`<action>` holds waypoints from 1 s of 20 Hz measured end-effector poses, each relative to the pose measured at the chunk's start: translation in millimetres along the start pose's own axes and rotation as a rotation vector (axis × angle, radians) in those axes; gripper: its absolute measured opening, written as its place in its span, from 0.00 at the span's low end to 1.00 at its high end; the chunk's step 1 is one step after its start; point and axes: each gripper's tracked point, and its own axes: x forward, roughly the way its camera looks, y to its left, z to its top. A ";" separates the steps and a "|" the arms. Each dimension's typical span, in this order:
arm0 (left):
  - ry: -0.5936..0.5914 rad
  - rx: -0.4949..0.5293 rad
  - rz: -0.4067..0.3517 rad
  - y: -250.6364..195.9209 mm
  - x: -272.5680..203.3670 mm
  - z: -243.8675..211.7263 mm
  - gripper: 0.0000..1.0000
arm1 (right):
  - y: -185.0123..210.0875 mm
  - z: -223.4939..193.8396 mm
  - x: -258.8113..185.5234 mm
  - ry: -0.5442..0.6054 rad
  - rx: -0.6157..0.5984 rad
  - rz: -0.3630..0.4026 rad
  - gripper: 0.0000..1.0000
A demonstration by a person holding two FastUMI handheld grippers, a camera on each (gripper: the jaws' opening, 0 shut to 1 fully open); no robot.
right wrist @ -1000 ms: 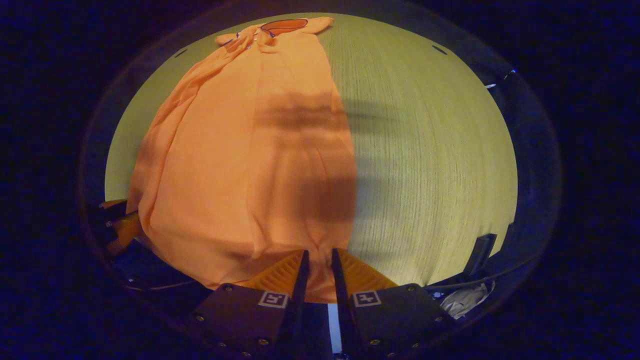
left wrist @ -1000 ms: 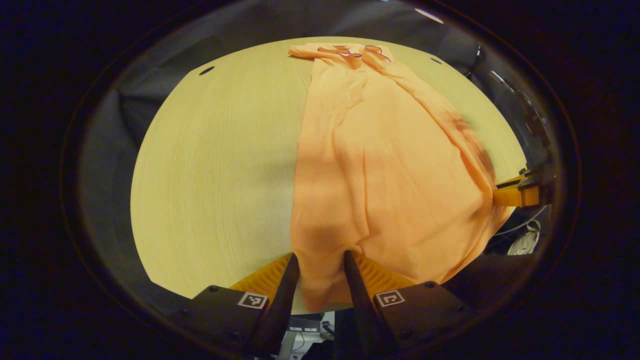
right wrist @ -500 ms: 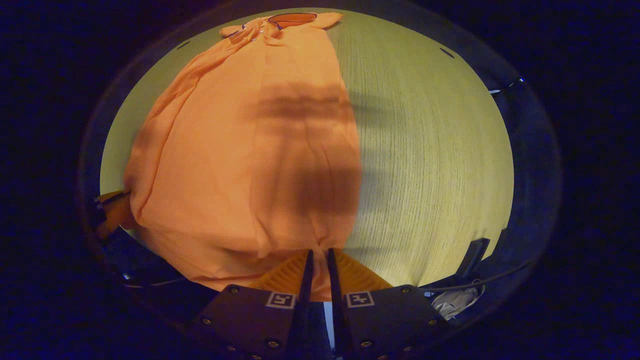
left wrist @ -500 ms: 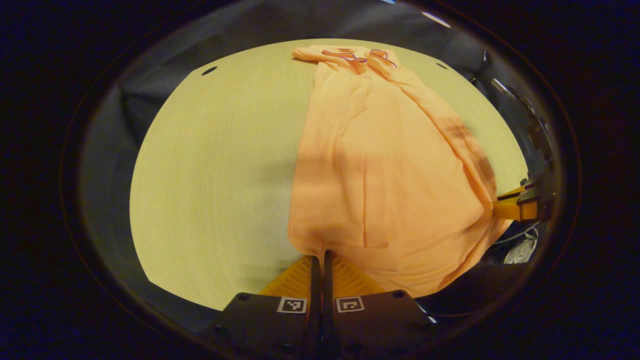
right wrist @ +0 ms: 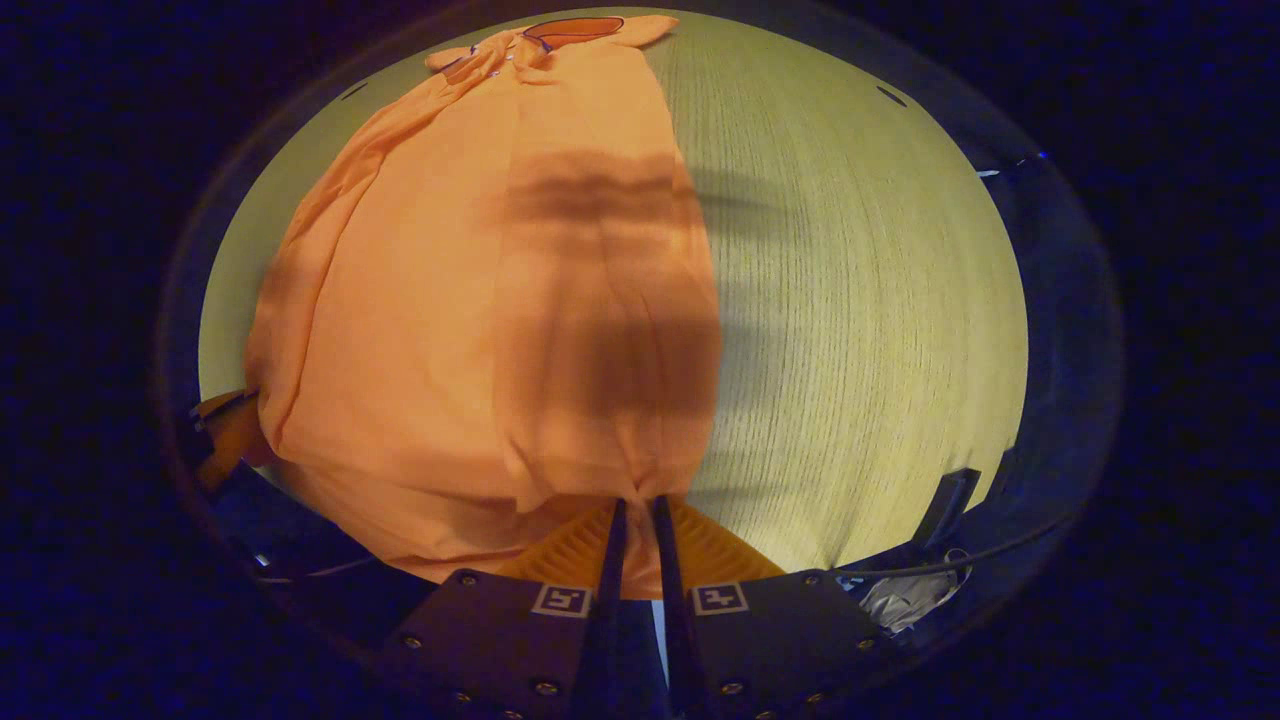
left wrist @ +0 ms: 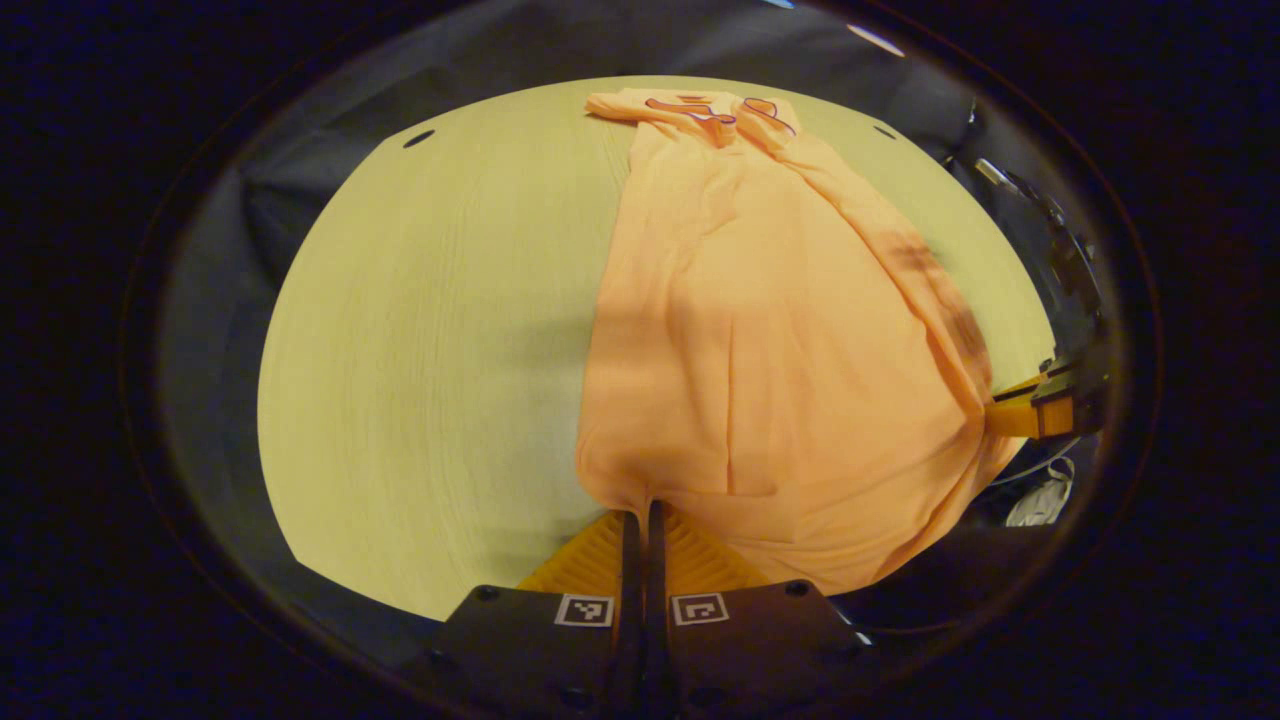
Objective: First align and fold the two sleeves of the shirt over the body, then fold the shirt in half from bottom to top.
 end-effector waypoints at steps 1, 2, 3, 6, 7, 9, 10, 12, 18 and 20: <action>-0.001 -0.001 0.002 0.5 -1.6 0.3 0.09 | -0.4 -0.7 -1.1 0.007 0.008 0.008 0.00; 0.000 -0.003 0.000 0.2 -0.2 -1.0 0.07 | -0.3 -0.5 0.6 0.002 0.009 0.016 0.00; -0.003 -0.003 0.000 -0.4 -1.3 0.2 0.07 | 0.3 -0.3 0.1 -0.005 0.008 0.023 0.00; -0.015 -0.012 -0.004 0.6 -0.1 1.0 0.07 | 0.8 0.1 0.4 -0.014 0.016 0.040 0.01; -0.025 -0.019 -0.008 0.4 -1.1 2.5 0.07 | 0.2 0.0 0.5 -0.017 0.021 0.043 0.01; -0.043 -0.034 -0.015 2.2 -3.7 6.7 0.07 | 0.7 1.3 -3.3 -0.023 0.038 0.054 0.00; -0.055 -0.041 -0.018 2.8 -6.1 10.9 0.07 | 0.5 3.5 -6.1 -0.029 0.043 0.058 0.00; -0.082 -0.056 -0.021 4.1 -11.8 25.3 0.07 | -1.5 9.1 -12.6 -0.045 0.046 0.058 0.00; -0.165 -0.086 -0.024 7.6 -27.0 87.9 0.07 | -2.5 55.9 -39.9 -0.119 0.084 0.092 0.00; -0.189 -0.091 -0.023 8.0 -28.4 109.6 0.07 | -3.0 79.1 -48.6 -0.151 0.093 0.101 0.00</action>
